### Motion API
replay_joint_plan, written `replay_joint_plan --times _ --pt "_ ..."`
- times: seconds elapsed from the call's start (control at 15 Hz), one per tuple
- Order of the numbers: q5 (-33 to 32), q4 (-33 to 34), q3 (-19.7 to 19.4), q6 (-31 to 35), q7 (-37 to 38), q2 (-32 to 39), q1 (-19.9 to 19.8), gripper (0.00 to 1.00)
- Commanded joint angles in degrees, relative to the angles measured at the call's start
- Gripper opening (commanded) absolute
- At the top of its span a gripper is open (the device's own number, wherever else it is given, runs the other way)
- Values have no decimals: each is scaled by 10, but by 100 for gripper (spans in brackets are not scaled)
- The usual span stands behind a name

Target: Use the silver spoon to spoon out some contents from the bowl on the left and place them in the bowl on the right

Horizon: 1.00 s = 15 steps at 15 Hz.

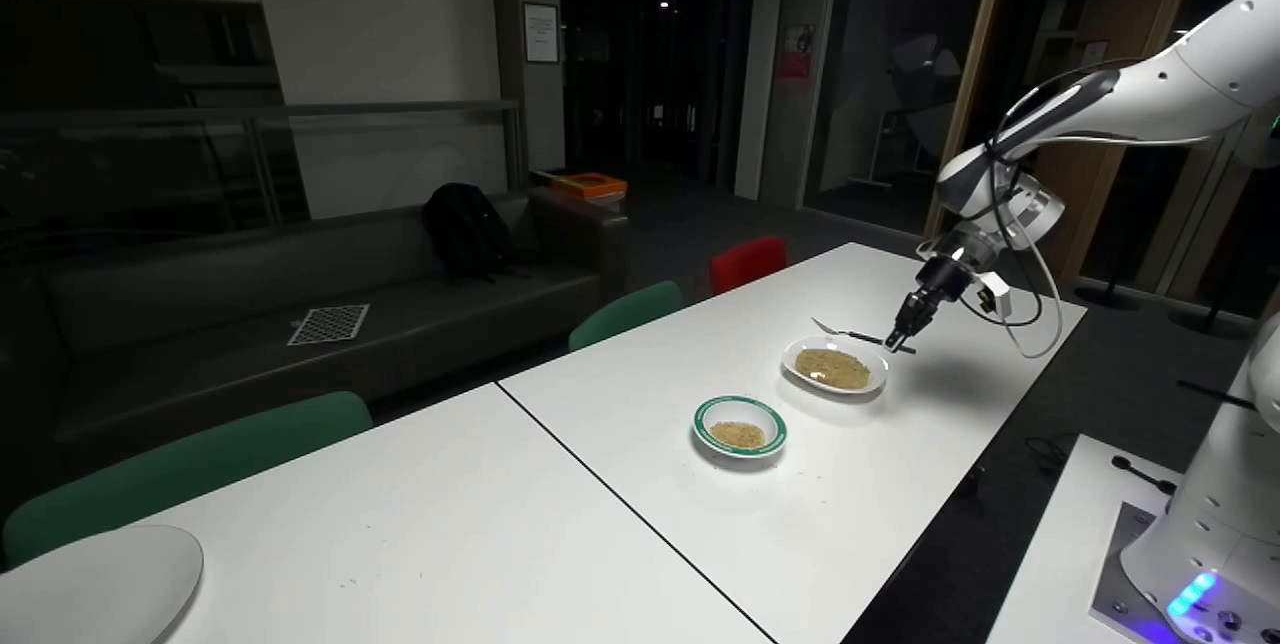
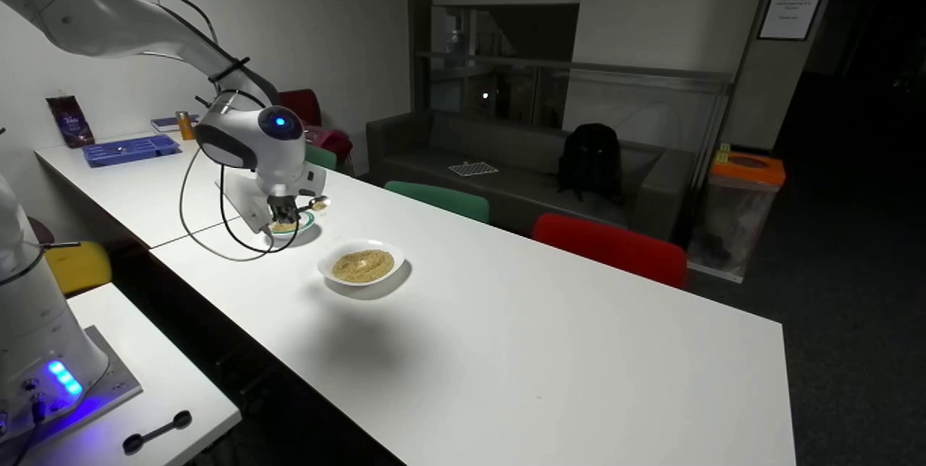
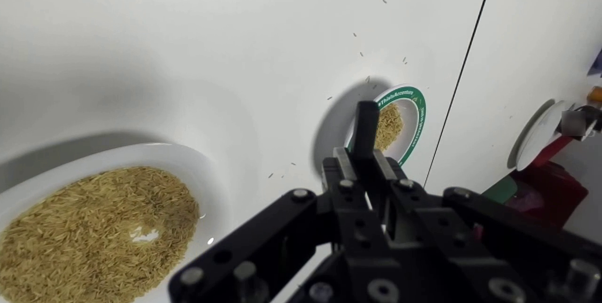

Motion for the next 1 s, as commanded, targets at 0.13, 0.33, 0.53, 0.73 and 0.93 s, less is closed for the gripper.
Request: replay_joint_plan --times 0.13,0.33,0.53,0.73,0.93 --pt "27 19 8 -46 -36 10 -32 3" --pt "30 20 7 -50 -45 9 -42 3" --pt "28 22 7 -49 -48 11 -48 3" --pt "26 25 7 -50 -49 14 -52 3" --pt "27 29 5 -53 -50 18 -56 3"
